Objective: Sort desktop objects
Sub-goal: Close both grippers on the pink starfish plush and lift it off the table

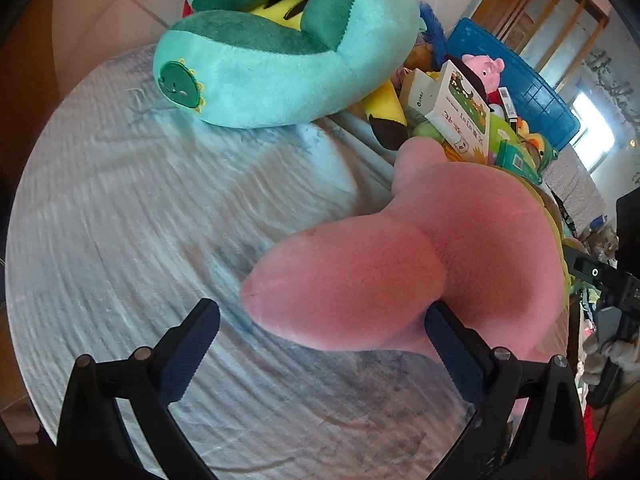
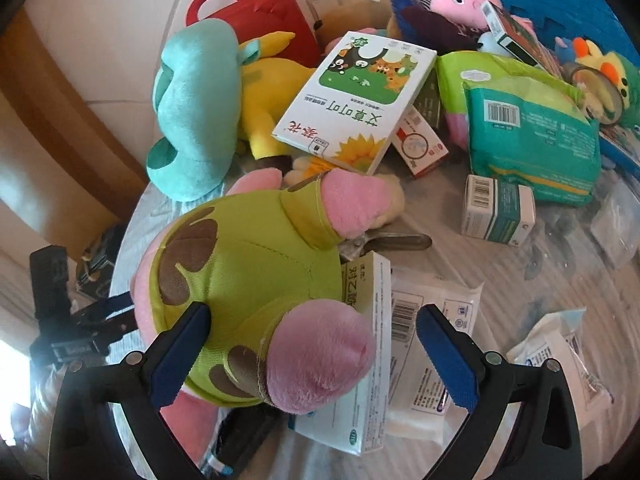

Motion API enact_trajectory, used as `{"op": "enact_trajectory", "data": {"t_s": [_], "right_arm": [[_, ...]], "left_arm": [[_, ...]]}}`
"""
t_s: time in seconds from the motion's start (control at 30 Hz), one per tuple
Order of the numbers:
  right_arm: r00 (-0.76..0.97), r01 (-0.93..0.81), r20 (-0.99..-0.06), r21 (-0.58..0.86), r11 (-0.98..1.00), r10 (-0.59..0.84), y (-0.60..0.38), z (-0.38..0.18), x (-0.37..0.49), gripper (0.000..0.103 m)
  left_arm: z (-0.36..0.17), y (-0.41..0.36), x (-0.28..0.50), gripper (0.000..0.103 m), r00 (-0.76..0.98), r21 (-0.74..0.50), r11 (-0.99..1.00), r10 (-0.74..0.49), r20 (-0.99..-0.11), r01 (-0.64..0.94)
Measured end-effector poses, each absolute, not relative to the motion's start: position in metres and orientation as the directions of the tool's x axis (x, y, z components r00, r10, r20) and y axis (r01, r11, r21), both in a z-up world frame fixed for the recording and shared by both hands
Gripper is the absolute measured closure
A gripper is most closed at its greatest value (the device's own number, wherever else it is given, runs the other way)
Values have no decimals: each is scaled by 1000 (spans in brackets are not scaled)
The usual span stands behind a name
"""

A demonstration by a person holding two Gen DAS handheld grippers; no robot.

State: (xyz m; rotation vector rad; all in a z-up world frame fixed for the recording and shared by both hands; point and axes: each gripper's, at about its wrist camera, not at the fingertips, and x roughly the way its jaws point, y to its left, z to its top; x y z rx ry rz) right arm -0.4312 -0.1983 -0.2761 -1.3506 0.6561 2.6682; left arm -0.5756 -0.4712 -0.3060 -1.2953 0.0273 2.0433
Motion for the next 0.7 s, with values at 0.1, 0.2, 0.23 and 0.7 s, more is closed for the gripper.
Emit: {"op": "enact_trajectory", "data": {"t_s": [0.1, 0.2, 0.23, 0.7], "right_arm": [[-611, -252, -783, 336, -908, -120, -200, -275, -432, 0], [-609, -246, -782, 344, -906, -131, -198, -277, -430, 0], [-610, -241, -781, 344, -908, -134, -198, -276, -428, 0], [-596, -89, -793, 217, -972, -123, -219, -240, -444, 0]], "left_arm": [[-309, -474, -578, 0, -228, -381, -755, 563, -795, -534], [-318, -473, -582, 0, -199, -466, -756, 600, -775, -460], [-320, -475, -583, 0, -195, -490, -752, 613, -765, -441], [-299, -457, -549, 0, -212, -563, -740, 656, -724, -369]]}}
